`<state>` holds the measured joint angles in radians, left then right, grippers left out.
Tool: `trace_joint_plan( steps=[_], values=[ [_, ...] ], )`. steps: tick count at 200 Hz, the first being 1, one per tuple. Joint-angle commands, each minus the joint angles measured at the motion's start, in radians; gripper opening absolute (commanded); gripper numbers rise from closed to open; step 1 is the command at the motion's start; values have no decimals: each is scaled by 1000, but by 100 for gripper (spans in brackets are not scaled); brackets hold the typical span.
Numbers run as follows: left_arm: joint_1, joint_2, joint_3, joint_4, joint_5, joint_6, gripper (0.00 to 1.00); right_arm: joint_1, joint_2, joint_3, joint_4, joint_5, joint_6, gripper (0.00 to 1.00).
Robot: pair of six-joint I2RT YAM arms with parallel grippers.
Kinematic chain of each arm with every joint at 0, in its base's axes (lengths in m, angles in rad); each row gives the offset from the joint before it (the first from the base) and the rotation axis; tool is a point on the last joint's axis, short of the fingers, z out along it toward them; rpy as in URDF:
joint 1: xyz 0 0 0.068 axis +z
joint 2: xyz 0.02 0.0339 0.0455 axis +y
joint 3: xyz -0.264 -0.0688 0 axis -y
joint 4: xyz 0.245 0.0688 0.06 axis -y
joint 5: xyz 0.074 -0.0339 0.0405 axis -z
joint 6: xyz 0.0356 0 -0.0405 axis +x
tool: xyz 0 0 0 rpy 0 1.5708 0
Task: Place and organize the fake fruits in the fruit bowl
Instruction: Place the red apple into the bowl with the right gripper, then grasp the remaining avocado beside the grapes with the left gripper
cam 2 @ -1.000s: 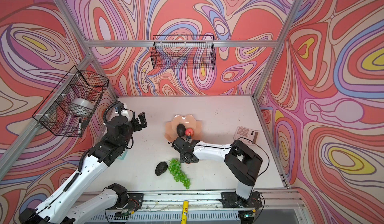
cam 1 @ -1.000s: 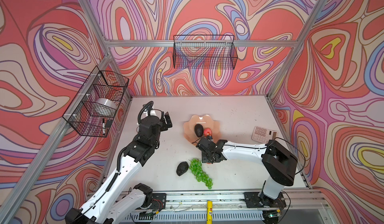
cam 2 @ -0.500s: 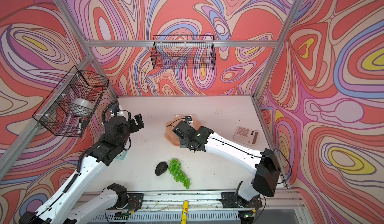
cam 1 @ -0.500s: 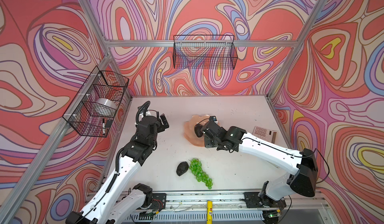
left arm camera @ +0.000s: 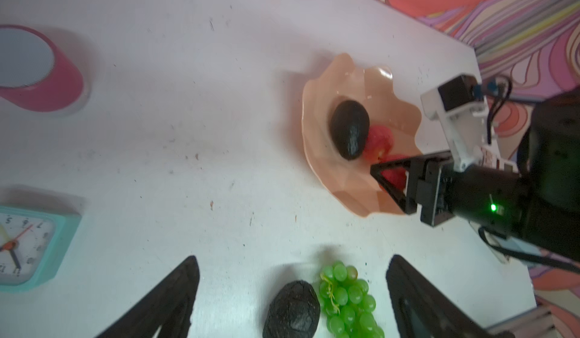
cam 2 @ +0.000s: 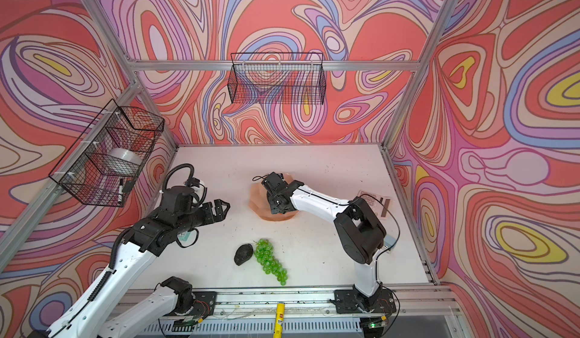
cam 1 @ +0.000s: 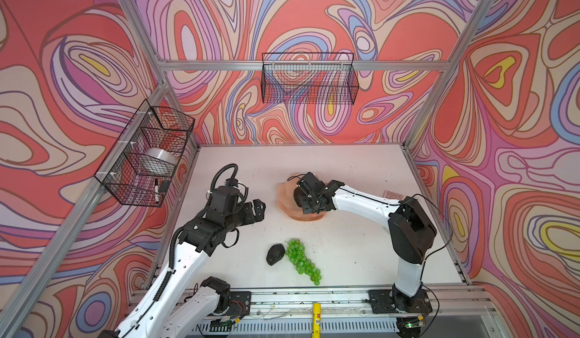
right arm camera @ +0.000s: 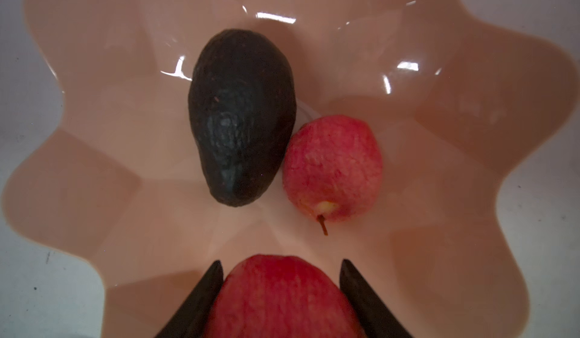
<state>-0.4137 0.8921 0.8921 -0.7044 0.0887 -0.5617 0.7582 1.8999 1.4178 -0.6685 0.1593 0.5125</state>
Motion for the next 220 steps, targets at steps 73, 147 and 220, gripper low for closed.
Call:
trace_joint_plan(
  steps=[73, 147, 220],
  values=[
    [-315, 64, -90, -237, -33, -102, 91, -44, 16, 40, 67, -85, -14, 74],
    [-435, 228, -168, -116, -43, -125, 88, -146, -197, -23, 103, -120, 1, 81],
    [-441, 432, -210, 65, -41, -98, 74, -193, -385, -122, 134, -96, 32, 82]
  ],
)
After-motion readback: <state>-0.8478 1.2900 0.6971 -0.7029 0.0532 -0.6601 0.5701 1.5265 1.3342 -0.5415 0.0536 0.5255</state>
